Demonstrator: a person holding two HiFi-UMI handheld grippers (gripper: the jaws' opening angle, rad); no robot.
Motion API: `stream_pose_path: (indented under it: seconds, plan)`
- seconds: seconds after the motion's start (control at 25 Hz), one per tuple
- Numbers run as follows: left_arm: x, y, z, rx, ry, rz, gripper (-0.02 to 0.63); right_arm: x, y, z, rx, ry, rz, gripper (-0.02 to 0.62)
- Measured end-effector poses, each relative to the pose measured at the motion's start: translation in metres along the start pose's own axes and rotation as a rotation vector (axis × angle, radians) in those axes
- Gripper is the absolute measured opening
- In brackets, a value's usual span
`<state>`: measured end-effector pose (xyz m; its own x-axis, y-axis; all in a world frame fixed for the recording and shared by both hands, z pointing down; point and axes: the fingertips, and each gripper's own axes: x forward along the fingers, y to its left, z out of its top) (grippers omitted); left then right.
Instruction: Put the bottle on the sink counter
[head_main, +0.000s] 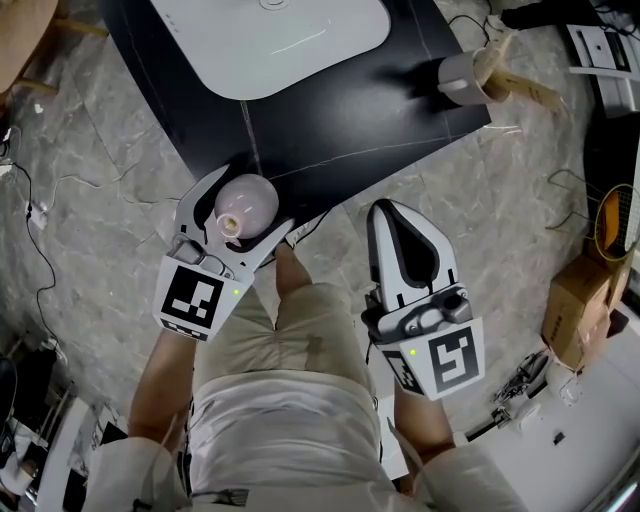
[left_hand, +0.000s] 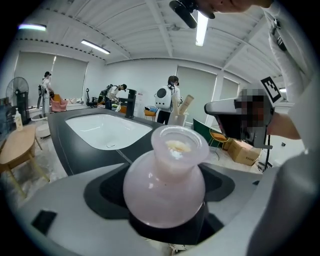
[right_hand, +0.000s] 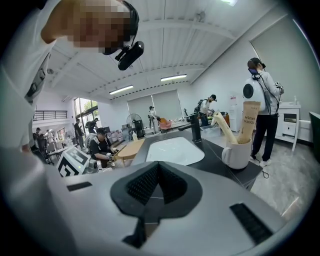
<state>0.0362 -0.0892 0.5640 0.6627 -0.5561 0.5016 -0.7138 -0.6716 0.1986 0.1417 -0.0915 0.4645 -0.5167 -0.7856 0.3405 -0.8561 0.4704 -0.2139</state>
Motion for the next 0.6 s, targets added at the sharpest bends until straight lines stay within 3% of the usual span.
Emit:
stream_pose_path:
  seconds: [0.6]
  plan:
    - [0.016, -0.008, -0.017, 0.098, 0.05, 0.012, 0.41, 0.001, -0.012, -0.008, 0.019, 0.004, -0.011, 0.011]
